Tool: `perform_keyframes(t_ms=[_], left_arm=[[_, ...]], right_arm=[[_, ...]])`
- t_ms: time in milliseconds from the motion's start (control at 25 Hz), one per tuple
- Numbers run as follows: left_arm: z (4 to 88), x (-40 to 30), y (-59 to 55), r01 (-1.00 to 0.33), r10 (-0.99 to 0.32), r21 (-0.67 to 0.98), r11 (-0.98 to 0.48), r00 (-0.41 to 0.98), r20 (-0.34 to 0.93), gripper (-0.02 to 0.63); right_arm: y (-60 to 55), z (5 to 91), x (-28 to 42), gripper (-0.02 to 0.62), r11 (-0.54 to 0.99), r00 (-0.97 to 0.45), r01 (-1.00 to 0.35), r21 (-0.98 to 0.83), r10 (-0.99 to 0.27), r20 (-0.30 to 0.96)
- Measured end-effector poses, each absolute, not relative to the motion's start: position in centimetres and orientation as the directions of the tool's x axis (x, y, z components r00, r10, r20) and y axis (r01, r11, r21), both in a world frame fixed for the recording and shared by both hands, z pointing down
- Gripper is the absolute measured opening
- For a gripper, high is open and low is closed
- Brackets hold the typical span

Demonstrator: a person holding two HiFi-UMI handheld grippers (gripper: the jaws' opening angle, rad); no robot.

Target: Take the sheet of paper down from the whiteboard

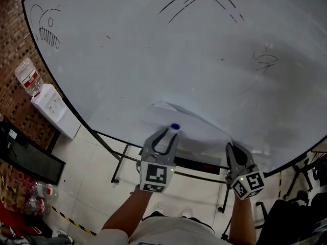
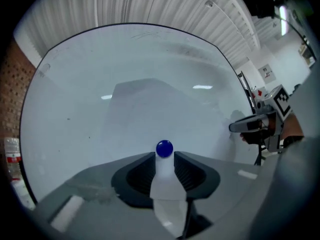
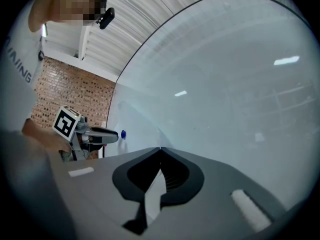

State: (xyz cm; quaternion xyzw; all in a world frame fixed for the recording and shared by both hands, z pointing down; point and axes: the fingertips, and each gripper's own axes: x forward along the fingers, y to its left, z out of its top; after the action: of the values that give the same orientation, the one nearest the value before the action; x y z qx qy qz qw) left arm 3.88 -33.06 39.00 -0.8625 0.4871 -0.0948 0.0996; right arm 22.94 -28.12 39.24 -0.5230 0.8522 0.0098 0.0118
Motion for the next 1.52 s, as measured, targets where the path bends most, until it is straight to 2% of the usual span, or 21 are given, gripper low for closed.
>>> perform_keyframes(t_ms=[120,320,560,1520], left_arm=[[38.5,4.2,-33.7,-0.828,-0.875,-0.298,-0.475,0.479,0.065,0.170],[38.9,4.5,-34.4,-0.849,-0.894,-0.290,-0.442,0.444,0.063,0.179],[39.3,4.9,-34.7,-0.855,-0.902,-0.293,-0.427,0.427,0.070,0.140],[38.2,3.2,-31.8,-0.848,-0.894,-0.290,-0.443,0.444,0.065,0.133]], right_arm=[[-28.3,39.3,22.9,0.008,0.457,-0.457,-0.889,0.001,-0.889,-0.033],[-28.2,39.4,22.8,0.006,0.464,-0.464,-0.886,-0.008,-0.886,-0.027],[-28.3,39.6,22.8,0.008,0.467,-0.467,-0.884,-0.016,-0.884,-0.025],[-26.4,38.6,22.9,0.006,0.462,-0.462,-0.887,0.004,-0.886,-0.051]])
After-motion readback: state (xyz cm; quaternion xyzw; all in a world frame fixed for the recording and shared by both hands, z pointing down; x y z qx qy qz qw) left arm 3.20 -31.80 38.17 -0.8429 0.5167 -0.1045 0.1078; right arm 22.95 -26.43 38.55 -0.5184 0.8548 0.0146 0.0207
